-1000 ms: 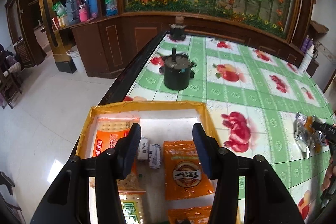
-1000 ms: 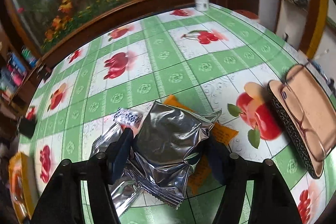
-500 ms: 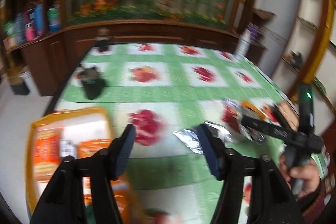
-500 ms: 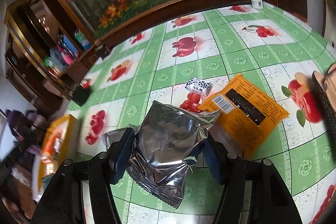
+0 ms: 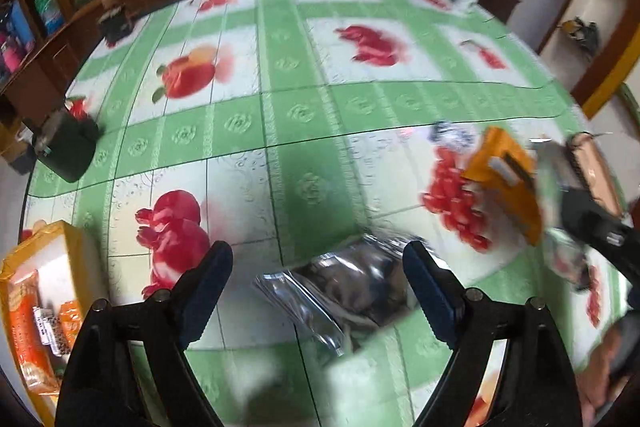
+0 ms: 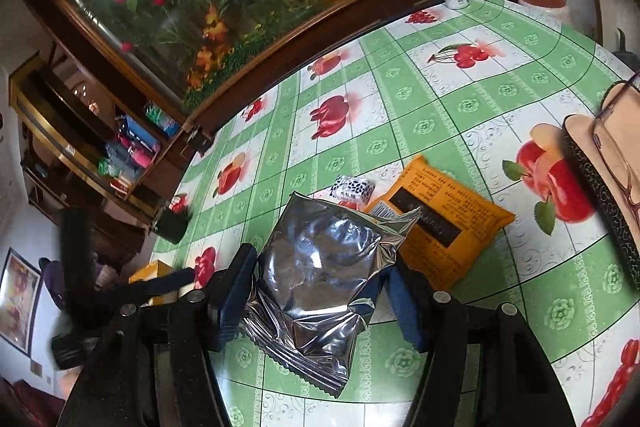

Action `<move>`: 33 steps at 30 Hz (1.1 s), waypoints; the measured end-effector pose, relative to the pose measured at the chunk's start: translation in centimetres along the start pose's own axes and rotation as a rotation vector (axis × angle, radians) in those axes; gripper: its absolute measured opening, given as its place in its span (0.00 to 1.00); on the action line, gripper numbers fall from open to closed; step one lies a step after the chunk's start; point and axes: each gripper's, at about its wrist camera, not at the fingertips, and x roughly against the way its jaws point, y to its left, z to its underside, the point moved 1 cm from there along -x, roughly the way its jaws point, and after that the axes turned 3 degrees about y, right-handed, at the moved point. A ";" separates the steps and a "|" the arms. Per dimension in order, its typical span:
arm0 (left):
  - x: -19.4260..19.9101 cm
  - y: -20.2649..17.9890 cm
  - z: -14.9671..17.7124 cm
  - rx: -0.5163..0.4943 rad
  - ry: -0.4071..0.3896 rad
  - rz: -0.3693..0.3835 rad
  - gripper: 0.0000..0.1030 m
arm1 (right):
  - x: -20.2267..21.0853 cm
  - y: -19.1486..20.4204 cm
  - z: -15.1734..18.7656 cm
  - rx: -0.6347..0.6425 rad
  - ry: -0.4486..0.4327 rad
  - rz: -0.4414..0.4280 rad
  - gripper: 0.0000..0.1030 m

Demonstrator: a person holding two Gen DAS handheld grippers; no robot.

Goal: Organize snacks
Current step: 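Grasp another silver foil bag with left tool while right holds its foil bag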

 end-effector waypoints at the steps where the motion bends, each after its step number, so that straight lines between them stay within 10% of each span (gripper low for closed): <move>1: -0.4 0.2 0.2 0.022 0.023 0.029 0.84 | 0.0 -0.1 -0.1 -0.004 0.001 -0.003 0.66; 8: 1.3 -2.4 4.0 -0.080 0.046 0.141 0.84 | 0.5 0.0 -0.2 -0.013 -0.002 -0.037 0.66; 12: 2.4 -3.3 5.0 -0.130 -0.047 -0.007 0.84 | 0.5 0.1 -0.2 -0.015 -0.001 -0.040 0.66; 16: 2.6 -0.3 2.7 0.029 -0.108 -0.062 0.84 | 0.3 -0.1 -0.2 -0.018 0.001 -0.032 0.66; 22: -1.3 0.7 0.7 0.177 0.020 0.118 0.86 | 0.0 -0.1 -0.1 -0.014 0.008 -0.026 0.66; 30: 0.4 -3.8 4.9 0.007 0.043 0.153 0.86 | 0.6 -0.3 -0.3 -0.029 -0.001 -0.044 0.66; 33: 1.1 -5.6 6.3 -0.086 -0.011 0.057 0.87 | 0.7 -0.4 -0.4 -0.033 -0.008 -0.043 0.66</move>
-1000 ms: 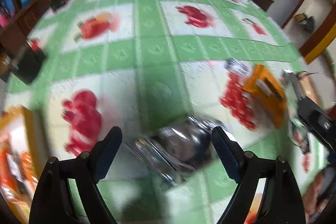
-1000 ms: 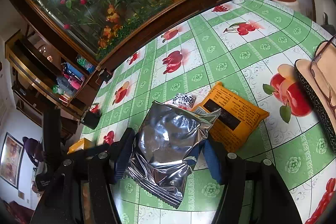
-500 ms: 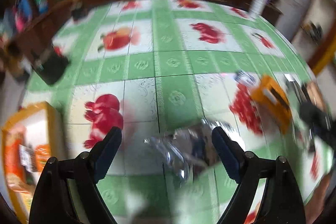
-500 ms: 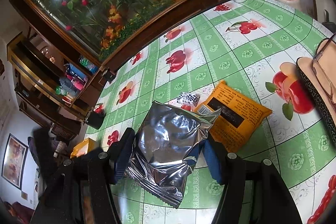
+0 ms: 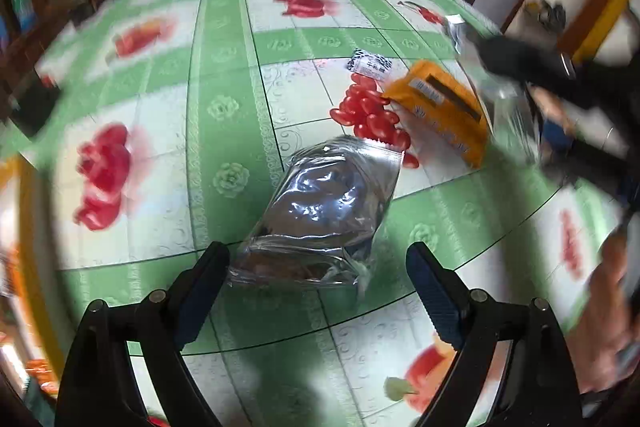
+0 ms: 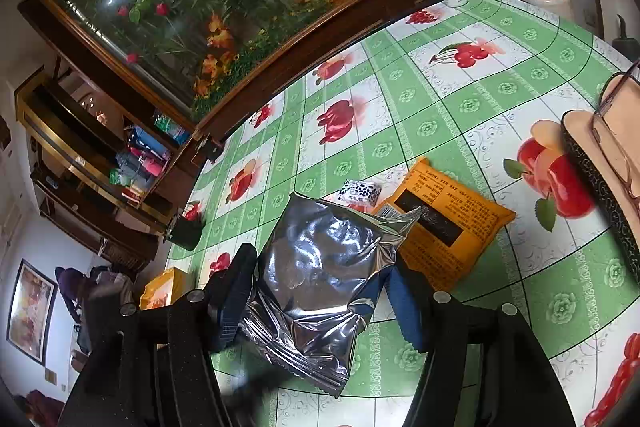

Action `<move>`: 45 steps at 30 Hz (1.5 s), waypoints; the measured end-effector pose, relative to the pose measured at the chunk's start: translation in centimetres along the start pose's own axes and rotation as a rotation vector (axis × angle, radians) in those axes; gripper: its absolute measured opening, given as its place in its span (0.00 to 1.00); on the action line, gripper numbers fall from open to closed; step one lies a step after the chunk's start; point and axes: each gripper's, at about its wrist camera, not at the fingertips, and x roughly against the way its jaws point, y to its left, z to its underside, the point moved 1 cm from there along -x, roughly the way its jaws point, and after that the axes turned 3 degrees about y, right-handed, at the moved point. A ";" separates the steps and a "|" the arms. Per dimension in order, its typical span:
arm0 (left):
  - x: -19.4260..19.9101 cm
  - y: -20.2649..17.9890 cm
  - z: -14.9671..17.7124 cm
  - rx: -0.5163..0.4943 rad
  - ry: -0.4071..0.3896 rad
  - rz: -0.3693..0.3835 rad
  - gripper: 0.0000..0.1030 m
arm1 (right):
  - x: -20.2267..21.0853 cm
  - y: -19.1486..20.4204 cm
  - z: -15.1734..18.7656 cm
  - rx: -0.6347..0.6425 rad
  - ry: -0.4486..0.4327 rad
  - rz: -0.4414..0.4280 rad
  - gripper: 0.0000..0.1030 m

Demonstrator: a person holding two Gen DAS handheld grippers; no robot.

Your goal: Organize snacks

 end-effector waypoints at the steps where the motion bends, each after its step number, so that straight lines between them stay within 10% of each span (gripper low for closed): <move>1: -0.1 -0.5 -0.1 -0.020 -0.029 -0.070 0.87 | 0.0 0.0 0.0 0.000 -0.001 0.000 0.66; 8: -2.2 0.5 -1.1 0.034 -0.123 -0.088 0.88 | -0.2 0.2 0.1 0.006 0.006 0.014 0.66; 12: -1.8 0.8 -1.3 0.042 -0.176 -0.104 0.58 | -0.5 0.8 0.3 0.027 0.010 0.036 0.66; 45: 4.7 4.3 -0.1 0.192 -0.388 -0.183 0.58 | -2.1 5.1 2.7 0.274 -0.015 0.137 0.66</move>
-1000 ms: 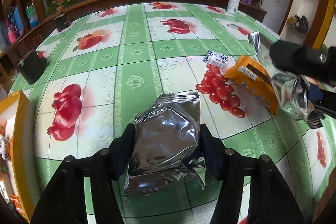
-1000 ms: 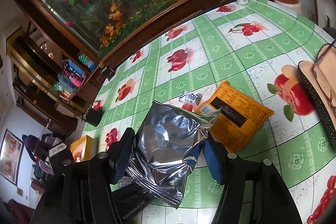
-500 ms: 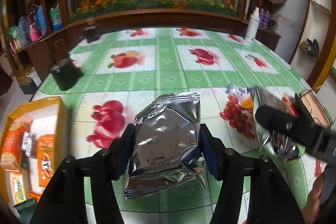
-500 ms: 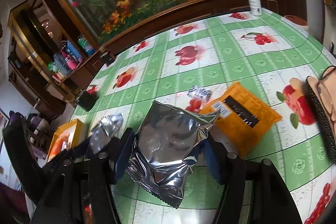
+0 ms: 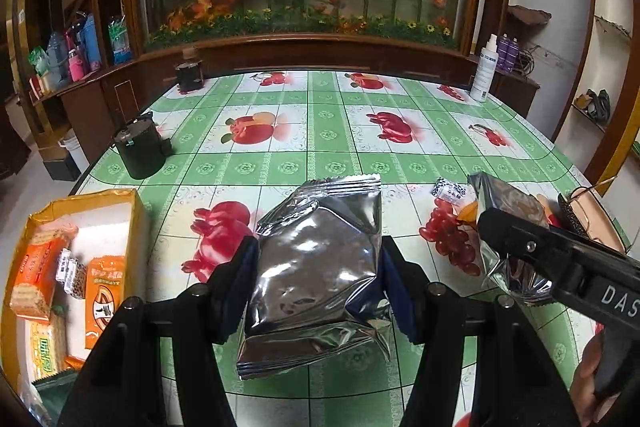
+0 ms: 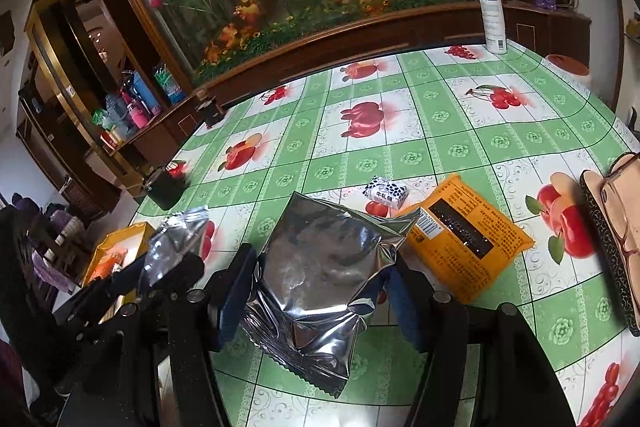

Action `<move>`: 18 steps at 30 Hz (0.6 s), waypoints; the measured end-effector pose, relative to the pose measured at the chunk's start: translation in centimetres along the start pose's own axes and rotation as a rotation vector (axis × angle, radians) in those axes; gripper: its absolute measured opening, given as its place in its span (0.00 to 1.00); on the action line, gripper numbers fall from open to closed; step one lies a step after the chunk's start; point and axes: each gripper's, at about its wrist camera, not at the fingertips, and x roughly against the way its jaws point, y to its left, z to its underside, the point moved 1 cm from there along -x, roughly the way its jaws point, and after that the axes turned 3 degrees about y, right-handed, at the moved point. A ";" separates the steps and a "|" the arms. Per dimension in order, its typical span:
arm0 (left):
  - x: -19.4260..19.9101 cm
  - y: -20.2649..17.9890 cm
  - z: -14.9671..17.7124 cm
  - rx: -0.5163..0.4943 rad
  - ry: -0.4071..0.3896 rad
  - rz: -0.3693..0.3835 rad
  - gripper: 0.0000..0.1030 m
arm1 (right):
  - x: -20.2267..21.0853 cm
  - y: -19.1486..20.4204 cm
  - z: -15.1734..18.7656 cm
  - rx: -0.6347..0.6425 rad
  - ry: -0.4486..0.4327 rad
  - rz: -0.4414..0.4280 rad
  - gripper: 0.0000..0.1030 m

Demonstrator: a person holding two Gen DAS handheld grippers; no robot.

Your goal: Organize snacks

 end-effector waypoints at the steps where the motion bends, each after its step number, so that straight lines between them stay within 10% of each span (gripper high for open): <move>1: -0.2 -0.2 0.1 -0.014 0.004 -0.007 0.58 | 0.0 0.0 -0.1 -0.001 -0.003 -0.001 0.66; 18: 0.9 0.5 -0.3 0.016 0.008 0.055 0.58 | 0.0 -0.1 0.0 -0.041 0.008 -0.083 0.66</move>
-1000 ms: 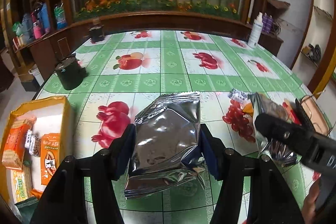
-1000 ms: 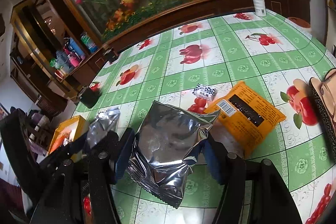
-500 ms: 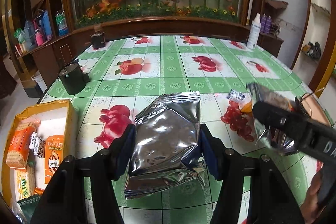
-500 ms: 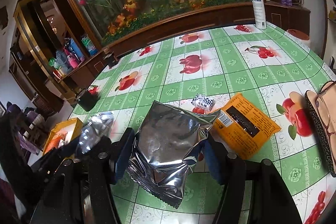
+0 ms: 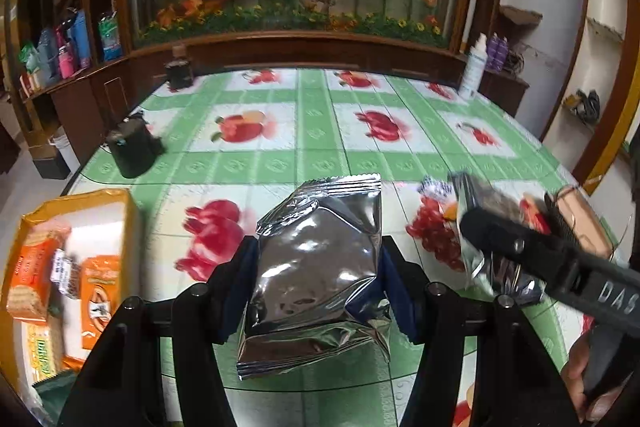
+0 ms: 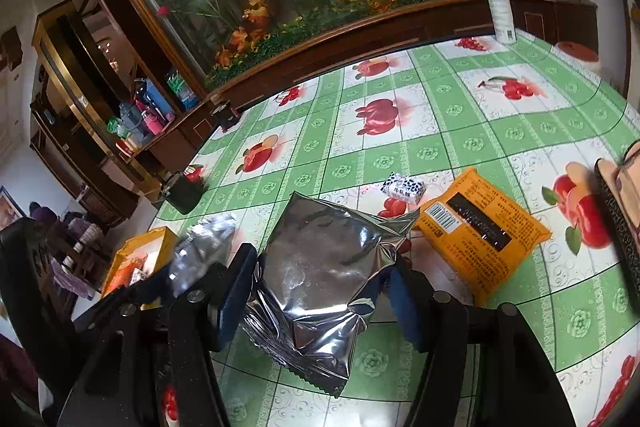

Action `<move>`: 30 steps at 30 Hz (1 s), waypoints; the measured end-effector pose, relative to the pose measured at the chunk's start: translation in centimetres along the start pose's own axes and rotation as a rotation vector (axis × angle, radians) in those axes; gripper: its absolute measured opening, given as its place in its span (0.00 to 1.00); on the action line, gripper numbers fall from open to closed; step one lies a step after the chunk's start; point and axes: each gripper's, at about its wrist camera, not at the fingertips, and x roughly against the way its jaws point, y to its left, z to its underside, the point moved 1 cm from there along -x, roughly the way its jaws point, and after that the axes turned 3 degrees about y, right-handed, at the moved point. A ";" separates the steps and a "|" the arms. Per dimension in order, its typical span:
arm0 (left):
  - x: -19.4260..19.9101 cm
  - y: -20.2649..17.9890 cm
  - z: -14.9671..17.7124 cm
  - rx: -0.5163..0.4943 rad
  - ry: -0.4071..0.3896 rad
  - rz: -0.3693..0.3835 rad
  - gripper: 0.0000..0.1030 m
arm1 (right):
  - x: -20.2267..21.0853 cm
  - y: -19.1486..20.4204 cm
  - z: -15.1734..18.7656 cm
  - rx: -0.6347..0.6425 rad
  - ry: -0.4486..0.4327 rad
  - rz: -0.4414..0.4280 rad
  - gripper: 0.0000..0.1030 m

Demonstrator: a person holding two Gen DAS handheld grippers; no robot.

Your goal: Organize snacks

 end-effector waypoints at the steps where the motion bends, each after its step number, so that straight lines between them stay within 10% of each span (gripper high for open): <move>1: 0.4 0.7 -0.3 0.023 -0.001 0.020 0.58 | -0.1 0.0 0.1 -0.001 0.006 -0.009 0.66; 5: 1.9 2.8 -1.2 0.072 -0.005 0.085 0.58 | -0.3 0.9 0.3 0.031 0.007 0.001 0.66; 13: 4.5 11.5 -1.9 0.146 -0.031 -0.016 0.58 | -0.7 3.5 1.3 0.126 -0.009 0.008 0.66; 20: 1.9 20.6 -0.2 0.225 0.105 -0.120 0.58 | -2.1 11.5 4.3 0.251 0.060 -0.151 0.66; 30: 0.8 22.5 0.5 0.243 0.151 -0.171 0.58 | -6.9 24.1 10.3 0.453 0.198 -0.256 0.66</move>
